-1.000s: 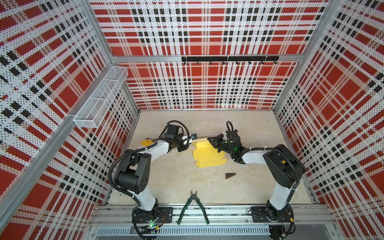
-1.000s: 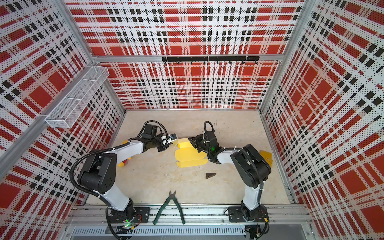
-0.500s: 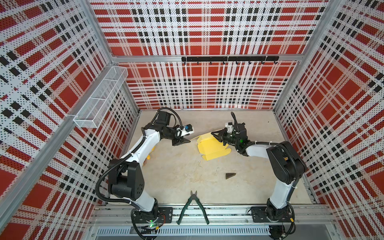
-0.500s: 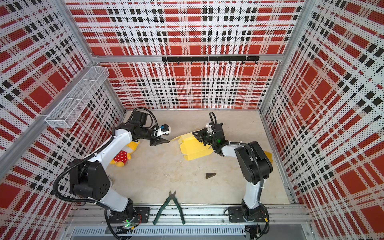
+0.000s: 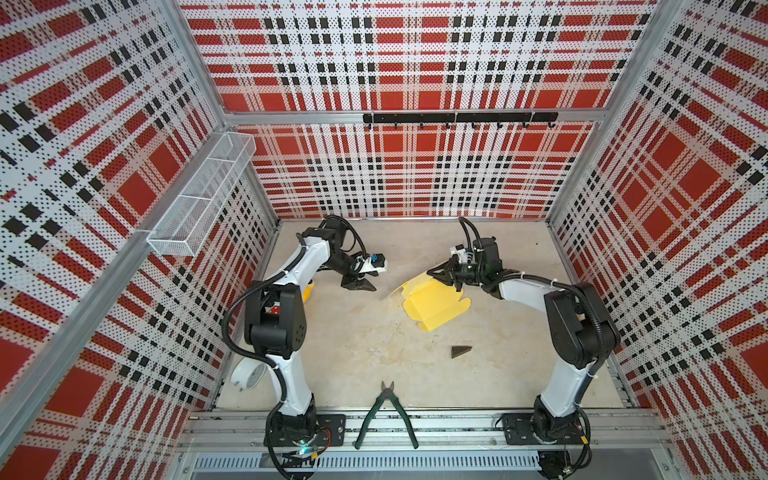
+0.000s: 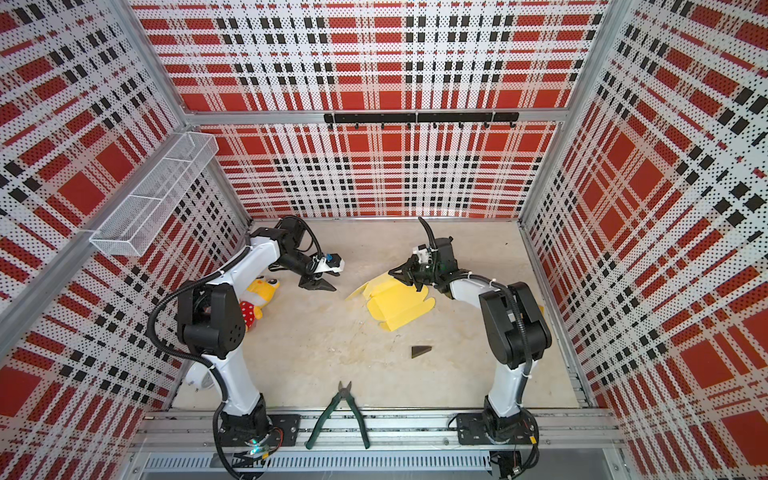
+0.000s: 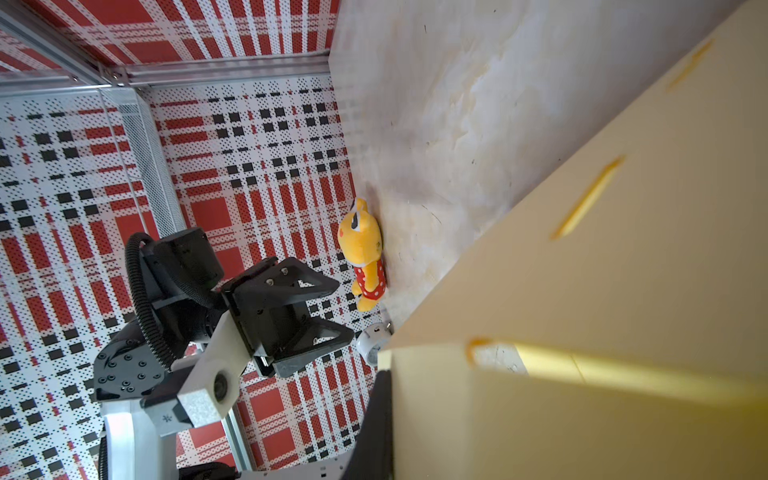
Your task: Fold the paper box
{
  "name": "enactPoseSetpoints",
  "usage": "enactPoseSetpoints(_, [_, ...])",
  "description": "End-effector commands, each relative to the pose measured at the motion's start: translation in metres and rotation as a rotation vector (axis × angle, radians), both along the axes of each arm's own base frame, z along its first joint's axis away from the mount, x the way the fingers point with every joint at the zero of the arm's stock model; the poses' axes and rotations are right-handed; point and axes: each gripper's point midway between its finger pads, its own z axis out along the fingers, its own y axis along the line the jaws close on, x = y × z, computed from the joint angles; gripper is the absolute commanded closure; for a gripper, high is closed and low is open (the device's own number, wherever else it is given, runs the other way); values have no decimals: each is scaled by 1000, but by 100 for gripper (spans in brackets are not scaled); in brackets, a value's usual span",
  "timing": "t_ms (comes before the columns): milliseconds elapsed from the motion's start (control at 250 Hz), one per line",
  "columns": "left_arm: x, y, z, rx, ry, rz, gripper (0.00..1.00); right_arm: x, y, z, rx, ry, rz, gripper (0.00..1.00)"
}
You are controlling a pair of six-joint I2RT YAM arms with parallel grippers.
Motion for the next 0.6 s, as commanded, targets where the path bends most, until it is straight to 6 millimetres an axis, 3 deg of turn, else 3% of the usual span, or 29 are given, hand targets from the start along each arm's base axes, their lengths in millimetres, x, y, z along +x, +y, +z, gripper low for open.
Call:
enactPoseSetpoints(0, [-4,-12,-16,26,-61,-128,46,-2,2,-4,-21,12,42,100])
enactPoseSetpoints(340, [6,-32,-48,55,-60,-167,46,29,12,-9,3,-49,39,100])
enactPoseSetpoints(460, [6,-37,-47,30,-30,-145,47,35,13,-8,25,-73,20,84])
enactPoseSetpoints(596, [4,-39,-46,17,-10,-133,49,34,12,-3,45,-97,6,80])
